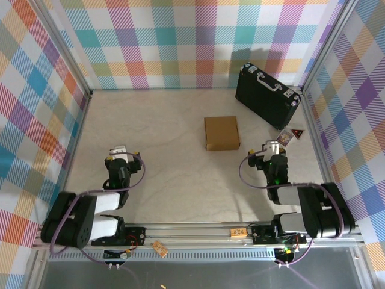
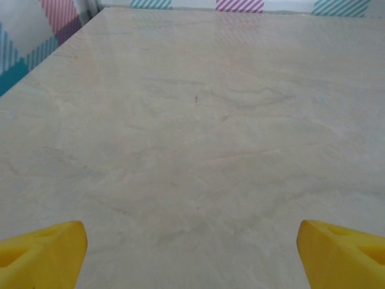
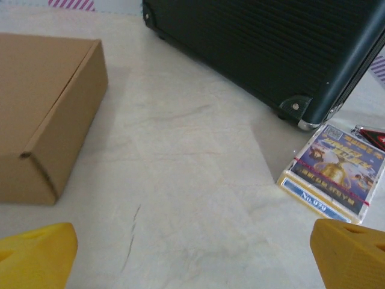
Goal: Fold the paper box
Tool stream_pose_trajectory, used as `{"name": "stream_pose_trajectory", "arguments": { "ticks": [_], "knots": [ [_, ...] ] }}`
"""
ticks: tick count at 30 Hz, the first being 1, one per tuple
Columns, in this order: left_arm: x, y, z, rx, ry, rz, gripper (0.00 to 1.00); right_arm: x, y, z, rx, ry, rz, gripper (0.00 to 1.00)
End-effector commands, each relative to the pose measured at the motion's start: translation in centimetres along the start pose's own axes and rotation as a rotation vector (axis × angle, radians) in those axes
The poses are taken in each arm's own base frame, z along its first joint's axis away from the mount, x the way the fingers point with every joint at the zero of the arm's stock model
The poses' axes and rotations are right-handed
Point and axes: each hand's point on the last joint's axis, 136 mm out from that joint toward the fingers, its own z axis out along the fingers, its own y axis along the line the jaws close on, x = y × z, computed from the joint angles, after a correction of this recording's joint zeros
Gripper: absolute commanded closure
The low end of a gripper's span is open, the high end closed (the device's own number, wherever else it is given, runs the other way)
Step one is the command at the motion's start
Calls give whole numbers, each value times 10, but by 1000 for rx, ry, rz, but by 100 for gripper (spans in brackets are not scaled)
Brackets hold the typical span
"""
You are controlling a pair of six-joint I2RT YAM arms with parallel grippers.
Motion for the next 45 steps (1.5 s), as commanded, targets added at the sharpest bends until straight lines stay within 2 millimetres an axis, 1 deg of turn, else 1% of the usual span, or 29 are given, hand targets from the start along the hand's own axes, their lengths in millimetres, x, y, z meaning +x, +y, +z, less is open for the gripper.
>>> {"name": "stream_pose_trajectory", "arguments": {
  "ticks": [1,2,3,4,5,6,8,9,12,14,17,27,33,37,42,45],
  "knots": [
    [-35,-22,18,123,-146,-37,10,-32,0,23,-48,-141,76,1],
    [-26,-22,25,137,-137,-45,8,-37,1,27,-55,-155,66,1],
    [-29,-23,28,150,-171,-57,7,-30,5,32,-79,-60,68,1],
    [-32,-22,28,154,-162,-61,5,-25,5,41,-83,-1,73,1],
    [-28,-19,33,138,-108,-63,7,-30,2,50,-73,-2,84,1],
    [-26,-16,40,110,-69,-67,9,-24,-4,51,-81,59,127,1],
    [-26,-18,51,100,-31,-60,9,-27,-7,51,-88,28,139,1],
    [-25,-21,53,112,-12,-54,9,-25,-7,51,-88,48,139,1],
    [-27,-18,45,112,-62,-62,4,-26,-6,51,-90,40,138,1],
    [-28,-14,39,98,-91,-75,2,-26,-6,51,-90,37,137,1],
    [-28,-13,35,103,-114,-79,1,-26,-6,51,-90,38,137,1],
    [-29,-15,32,116,-131,-77,1,-26,-6,51,-91,37,137,1],
    [-27,-13,22,122,-165,-86,0,-27,-6,50,-90,34,137,1],
    [-27,-16,23,138,-163,-80,0,-27,-6,50,-90,34,136,1],
    [-28,-9,23,100,-167,-95,0,-27,-6,50,-90,34,136,1],
    [-28,-9,23,100,-168,-96,0,-27,-7,50,-90,33,137,1]
  ]
}}
